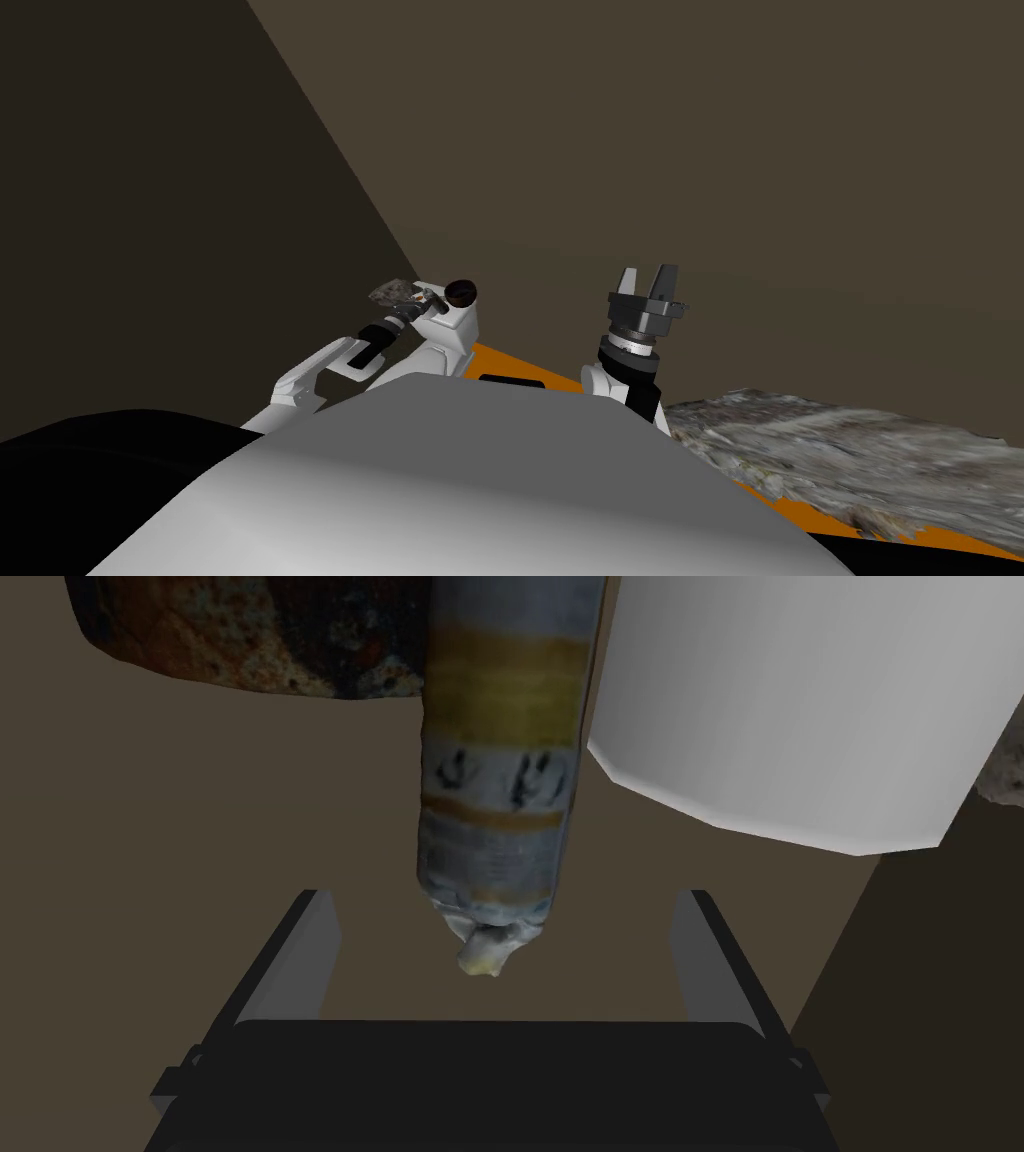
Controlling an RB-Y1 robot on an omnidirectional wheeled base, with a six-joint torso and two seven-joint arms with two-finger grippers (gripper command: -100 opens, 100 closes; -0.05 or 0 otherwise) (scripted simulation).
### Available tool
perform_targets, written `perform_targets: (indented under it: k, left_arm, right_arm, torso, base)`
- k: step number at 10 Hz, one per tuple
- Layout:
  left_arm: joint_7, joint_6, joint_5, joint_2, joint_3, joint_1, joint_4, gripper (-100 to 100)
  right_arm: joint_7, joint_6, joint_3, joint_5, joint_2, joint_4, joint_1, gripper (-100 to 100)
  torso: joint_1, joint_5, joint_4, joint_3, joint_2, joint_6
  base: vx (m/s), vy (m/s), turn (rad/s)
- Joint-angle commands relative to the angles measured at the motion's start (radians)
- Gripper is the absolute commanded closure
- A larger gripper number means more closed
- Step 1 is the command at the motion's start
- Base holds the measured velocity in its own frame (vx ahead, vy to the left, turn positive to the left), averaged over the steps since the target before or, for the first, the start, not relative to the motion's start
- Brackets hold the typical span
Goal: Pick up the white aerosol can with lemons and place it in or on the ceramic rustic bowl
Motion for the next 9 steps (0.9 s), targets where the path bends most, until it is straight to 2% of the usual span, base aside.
perform_targets:
  k: [1, 2, 4, 5, 7, 8, 9]
  left_arm:
    - [0.000, 0.000, 0.000, 0.000, 0.000, 0.000, 0.000, 0]
    - [0.009, 0.017, -0.007, 0.005, -0.027, -0.036, 0.013, -100]
    - [0.027, 0.052, -0.020, 0.016, -0.081, -0.099, 0.038, -100]
    - [0.027, 0.052, -0.020, 0.016, -0.081, -0.108, 0.038, -100]
    - [0.045, 0.087, -0.033, 0.027, -0.136, -0.170, 0.064, -100]
    - [0.045, 0.087, -0.033, 0.027, -0.136, -0.180, 0.064, -100]
    - [0.053, 0.105, -0.040, 0.032, -0.163, -0.216, 0.076, -100]
  right_arm:
    - [0.000, 0.000, 0.000, 0.000, 0.000, 0.000, 0.000, 0]
    - [0.000, 0.000, 0.000, 0.000, 0.000, 0.000, 0.000, 0]
    - [0.000, 0.000, 0.000, 0.000, 0.000, 0.000, 0.000, 0]
    - [0.000, 0.000, 0.000, 0.000, 0.000, 0.000, 0.000, 0]
    - [0.000, 0.000, 0.000, 0.000, 0.000, 0.000, 0.000, 0]
    - [0.000, 0.000, 0.000, 0.000, 0.000, 0.000, 0.000, 0]
    - [0.000, 0.000, 0.000, 0.000, 0.000, 0.000, 0.000, 0]
  torso:
    - [0.000, 0.000, 0.000, 0.000, 0.000, 0.000]
    - [0.000, 0.000, 0.001, 0.003, 0.004, 0.000]
    - [0.001, 0.000, 0.002, 0.005, 0.009, 0.000]
    - [0.002, 0.000, 0.003, 0.006, 0.010, 0.000]
    - [0.002, 0.000, 0.002, 0.006, 0.009, 0.000]
    - [0.002, 0.000, 0.002, 0.006, 0.010, 0.000]
    - [0.001, 0.000, 0.002, 0.006, 0.009, 0.000]
  base:
    - [0.015, 0.001, 0.003]
    - [-0.008, 0.010, 0.048]
    - [-0.044, 0.030, 0.058]
    - [-0.035, 0.026, 0.015]
    - [-0.028, 0.032, 0.051]
    - [-0.025, 0.019, 0.015]
    - [-0.022, 0.022, 0.045]
